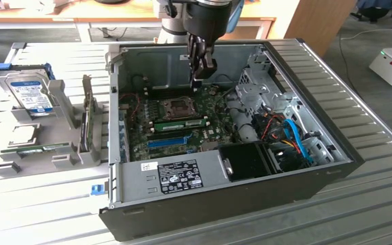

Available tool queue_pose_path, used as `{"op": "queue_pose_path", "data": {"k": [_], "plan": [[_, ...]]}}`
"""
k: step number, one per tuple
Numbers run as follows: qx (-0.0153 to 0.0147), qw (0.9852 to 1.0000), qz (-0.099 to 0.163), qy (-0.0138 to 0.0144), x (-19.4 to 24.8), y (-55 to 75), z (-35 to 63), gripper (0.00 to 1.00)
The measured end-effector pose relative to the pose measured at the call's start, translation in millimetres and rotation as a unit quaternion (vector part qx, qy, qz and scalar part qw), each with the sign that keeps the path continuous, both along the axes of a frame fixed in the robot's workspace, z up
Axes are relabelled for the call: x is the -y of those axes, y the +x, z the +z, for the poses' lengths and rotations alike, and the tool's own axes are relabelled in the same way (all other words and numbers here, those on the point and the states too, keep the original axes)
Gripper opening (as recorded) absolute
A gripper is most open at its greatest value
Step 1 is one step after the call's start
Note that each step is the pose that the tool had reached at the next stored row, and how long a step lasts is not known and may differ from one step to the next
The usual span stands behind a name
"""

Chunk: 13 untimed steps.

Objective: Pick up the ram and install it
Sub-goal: 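Press down the ram until it locks into place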

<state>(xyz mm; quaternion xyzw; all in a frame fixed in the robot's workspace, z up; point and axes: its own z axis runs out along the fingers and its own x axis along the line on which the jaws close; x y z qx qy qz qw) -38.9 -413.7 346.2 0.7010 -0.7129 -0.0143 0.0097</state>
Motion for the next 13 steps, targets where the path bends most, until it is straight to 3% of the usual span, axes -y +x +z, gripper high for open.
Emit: {"op": "queue_pose_path", "data": {"k": [1,3,13], "plan": [[0.0000,1.0000,0.000,0.0000,0.0,0.0,0.0,0.24],[0.0000,1.0000,0.000,0.0000,0.0,0.0,0.0,0.11],[0.0000,1.0000,0.000,0.0000,0.0,0.0,0.0,0.11]]}}
